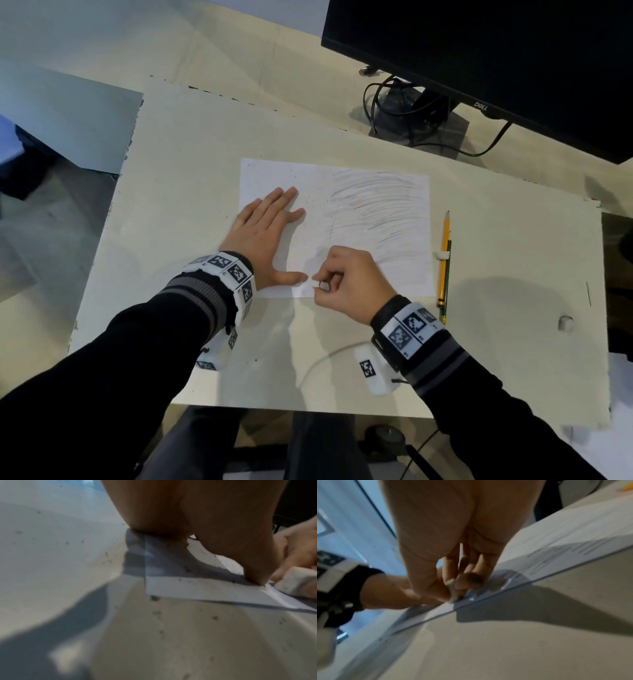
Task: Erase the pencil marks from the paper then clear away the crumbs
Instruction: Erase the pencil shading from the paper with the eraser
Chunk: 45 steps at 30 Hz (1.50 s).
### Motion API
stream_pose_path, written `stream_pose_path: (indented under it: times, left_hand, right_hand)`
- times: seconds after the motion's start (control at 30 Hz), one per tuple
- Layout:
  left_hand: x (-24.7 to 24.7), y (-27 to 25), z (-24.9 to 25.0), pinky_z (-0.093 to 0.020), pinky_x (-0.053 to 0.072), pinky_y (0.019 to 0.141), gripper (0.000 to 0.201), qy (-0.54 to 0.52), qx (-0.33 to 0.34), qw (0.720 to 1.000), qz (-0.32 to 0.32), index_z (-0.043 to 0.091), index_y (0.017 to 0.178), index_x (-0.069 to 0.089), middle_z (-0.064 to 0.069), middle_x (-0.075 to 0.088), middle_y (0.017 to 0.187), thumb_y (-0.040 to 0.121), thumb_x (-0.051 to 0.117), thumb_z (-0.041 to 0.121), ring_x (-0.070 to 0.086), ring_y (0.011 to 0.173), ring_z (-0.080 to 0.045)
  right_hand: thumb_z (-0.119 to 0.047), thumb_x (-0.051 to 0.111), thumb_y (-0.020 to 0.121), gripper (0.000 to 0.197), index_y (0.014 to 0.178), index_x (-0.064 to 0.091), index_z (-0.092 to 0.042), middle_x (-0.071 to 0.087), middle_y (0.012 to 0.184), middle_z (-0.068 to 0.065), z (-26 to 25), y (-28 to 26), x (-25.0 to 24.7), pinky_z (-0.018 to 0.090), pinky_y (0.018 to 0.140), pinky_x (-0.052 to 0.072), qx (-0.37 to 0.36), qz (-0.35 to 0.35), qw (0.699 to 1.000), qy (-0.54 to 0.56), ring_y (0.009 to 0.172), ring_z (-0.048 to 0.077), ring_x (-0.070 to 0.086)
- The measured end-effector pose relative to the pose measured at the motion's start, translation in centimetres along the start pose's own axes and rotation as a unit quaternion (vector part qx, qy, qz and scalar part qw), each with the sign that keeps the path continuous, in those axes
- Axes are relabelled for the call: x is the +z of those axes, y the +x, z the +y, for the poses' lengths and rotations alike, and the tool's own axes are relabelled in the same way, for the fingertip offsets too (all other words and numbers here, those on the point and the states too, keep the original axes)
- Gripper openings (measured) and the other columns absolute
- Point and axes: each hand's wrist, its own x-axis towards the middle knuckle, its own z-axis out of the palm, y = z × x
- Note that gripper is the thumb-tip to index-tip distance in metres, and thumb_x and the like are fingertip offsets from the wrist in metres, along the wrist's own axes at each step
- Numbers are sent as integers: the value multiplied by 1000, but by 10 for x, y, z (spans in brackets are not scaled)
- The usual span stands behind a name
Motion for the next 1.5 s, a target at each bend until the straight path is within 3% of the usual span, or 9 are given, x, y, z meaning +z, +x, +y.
stream_pose_path:
  times: [0.2,0.63,0.73,0.87,1.0,1.13,1.2,1.37,1.5]
  left_hand:
    - [0,0,0,-32,-10,121,111,4,-2,1000,3,23,153,22,5,-6,166,67,64,79,-13,151,-10]
    - [-1,0,0,-31,-11,120,111,2,-4,1000,0,24,153,21,5,-6,165,67,65,77,-13,150,-9]
    - [0,0,0,-32,-10,121,111,4,-3,1000,-2,24,154,20,6,-7,165,67,63,78,-14,150,-9]
    - [1,0,0,-33,-8,121,109,2,-1,1000,5,23,153,23,5,-5,166,67,64,77,-12,151,-10]
    - [0,0,-1,-31,-11,120,111,1,-2,1000,1,24,153,22,6,-7,165,66,63,79,-14,150,-9]
    - [0,1,0,-34,-11,121,120,36,-3,999,-20,28,156,7,5,-17,164,63,58,85,-20,149,-11]
    - [0,1,0,-35,-12,121,123,42,-6,999,-26,29,156,4,5,-20,163,63,59,87,-21,149,-11]
    - [0,1,2,-34,-13,120,122,36,-7,999,-27,30,157,6,6,-18,164,63,61,84,-20,149,-11]
    - [-1,2,2,-34,-13,120,122,39,-7,999,-32,30,157,5,6,-18,164,62,62,83,-20,149,-11]
  right_hand:
    - [-6,73,72,4,75,73,-8,57,77,-4,-7,-17,10,23,62,50,-25,-19,998,-52,58,5,49]
    - [-2,73,70,7,75,73,-6,54,73,-4,4,-16,6,8,60,41,10,70,996,-45,54,-3,44]
    - [-4,75,70,7,77,74,-6,56,75,-3,0,-21,9,12,62,44,-12,-2,999,-40,55,-5,46]
    - [-7,76,68,6,74,75,-10,57,71,-4,-1,-9,1,14,61,44,23,30,999,-22,55,2,51]
    - [-6,80,71,10,75,73,-12,61,63,-11,-22,-22,3,10,60,45,67,-87,992,65,53,2,56]
    - [-15,79,81,7,83,74,-12,68,66,2,-14,-2,-17,27,64,59,84,24,988,124,60,12,68]
    - [-19,77,84,9,89,76,-11,68,74,4,-2,14,-19,34,68,59,52,104,992,52,65,16,66]
    - [-9,73,86,14,98,76,-3,61,86,5,3,4,0,21,69,47,-92,25,990,-105,66,15,57]
    - [-10,72,87,12,96,76,-3,62,87,5,8,28,-15,35,66,55,-91,76,986,-118,67,18,58]
